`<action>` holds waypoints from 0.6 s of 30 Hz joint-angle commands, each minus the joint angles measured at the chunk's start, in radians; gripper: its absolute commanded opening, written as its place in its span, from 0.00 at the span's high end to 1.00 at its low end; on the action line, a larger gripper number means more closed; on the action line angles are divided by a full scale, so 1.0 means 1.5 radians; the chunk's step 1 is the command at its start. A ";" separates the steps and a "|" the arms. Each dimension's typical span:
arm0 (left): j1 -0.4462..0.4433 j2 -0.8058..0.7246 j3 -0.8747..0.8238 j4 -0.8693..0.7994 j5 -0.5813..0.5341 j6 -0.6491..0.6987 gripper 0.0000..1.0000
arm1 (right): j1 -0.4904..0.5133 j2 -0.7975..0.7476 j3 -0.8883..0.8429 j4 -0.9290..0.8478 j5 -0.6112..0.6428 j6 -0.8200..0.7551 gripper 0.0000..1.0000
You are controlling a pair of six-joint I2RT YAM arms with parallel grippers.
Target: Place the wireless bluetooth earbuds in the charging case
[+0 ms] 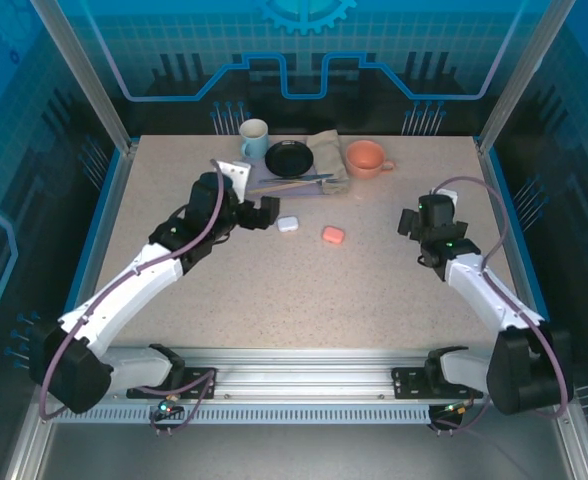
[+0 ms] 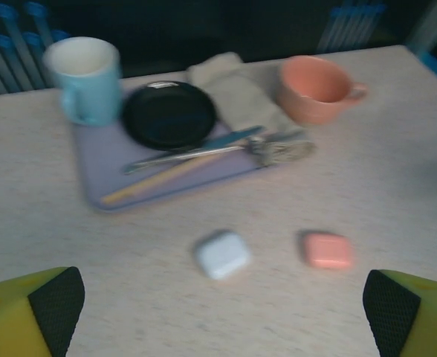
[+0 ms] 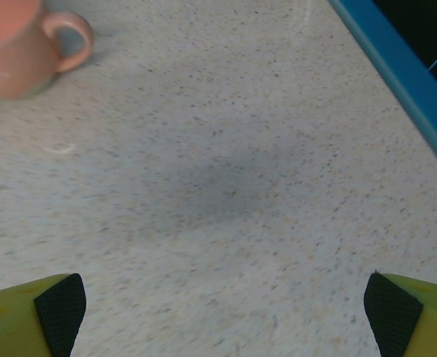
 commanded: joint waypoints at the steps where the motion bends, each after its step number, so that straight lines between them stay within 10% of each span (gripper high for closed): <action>1: 0.085 -0.039 -0.136 0.155 -0.067 0.070 0.01 | -0.007 0.037 -0.060 0.210 0.064 -0.097 0.00; 10: 0.230 0.000 -0.408 0.504 -0.005 0.087 0.01 | -0.016 0.136 -0.214 0.596 -0.092 -0.185 0.00; 18: 0.287 0.199 -0.407 0.678 0.140 0.081 0.01 | -0.048 0.181 -0.203 0.609 -0.274 -0.221 0.00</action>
